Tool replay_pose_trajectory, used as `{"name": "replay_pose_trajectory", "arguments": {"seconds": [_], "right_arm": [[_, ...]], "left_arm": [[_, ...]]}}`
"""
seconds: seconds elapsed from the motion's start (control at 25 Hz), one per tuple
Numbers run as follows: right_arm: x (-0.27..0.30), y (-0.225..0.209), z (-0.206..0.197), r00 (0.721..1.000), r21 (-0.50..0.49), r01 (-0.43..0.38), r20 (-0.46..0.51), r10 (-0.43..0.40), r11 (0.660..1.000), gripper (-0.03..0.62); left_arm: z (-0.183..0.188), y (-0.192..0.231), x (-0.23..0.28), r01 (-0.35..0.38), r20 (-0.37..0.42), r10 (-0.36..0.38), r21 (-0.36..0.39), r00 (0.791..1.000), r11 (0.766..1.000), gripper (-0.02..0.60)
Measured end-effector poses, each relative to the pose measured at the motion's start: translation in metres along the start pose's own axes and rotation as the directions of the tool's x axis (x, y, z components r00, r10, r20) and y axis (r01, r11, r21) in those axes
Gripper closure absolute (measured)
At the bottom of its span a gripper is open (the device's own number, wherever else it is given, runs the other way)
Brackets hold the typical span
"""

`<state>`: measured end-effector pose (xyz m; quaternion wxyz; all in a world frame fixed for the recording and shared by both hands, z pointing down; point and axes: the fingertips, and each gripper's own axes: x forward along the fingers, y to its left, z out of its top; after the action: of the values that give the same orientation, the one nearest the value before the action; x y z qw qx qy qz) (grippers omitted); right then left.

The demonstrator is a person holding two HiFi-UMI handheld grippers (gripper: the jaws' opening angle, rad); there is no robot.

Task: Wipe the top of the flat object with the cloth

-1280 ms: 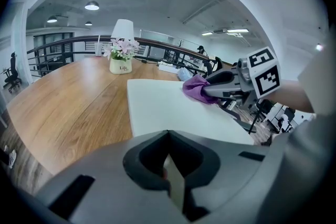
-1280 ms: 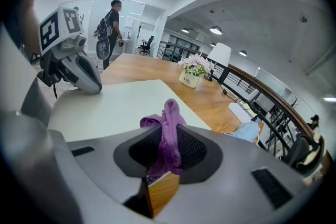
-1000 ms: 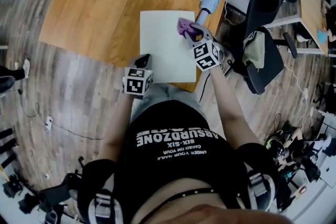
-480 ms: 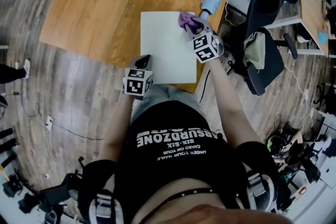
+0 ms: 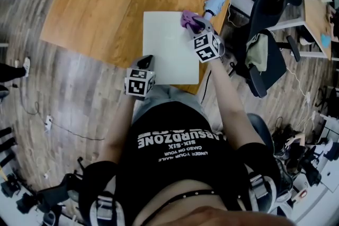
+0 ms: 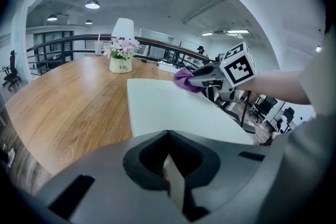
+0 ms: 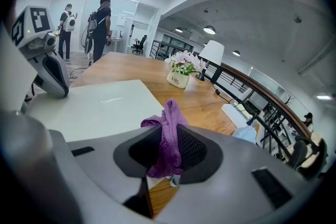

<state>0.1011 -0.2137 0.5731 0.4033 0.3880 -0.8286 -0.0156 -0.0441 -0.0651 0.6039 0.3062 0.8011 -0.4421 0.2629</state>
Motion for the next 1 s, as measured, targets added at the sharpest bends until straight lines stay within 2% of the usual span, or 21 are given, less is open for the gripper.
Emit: {"name": "replay_pose_trajectory", "arguments": {"seconds": [0.24,1.0], "right_arm": [[0.004,0.006,0.005,1.000,0.002,-0.005,-0.005,0.005,1.000,0.499],[0.022,0.041,0.034,0.997,-0.075,-0.075,0.020,0.077,0.994,0.499]], "left_arm": [[0.000,0.000,0.000,0.002,-0.002,-0.002,0.001,1.000,1.000,0.566],[-0.001,0.000,0.000,-0.002,0.002,0.002,0.004,1.000,1.000,0.566]]}}
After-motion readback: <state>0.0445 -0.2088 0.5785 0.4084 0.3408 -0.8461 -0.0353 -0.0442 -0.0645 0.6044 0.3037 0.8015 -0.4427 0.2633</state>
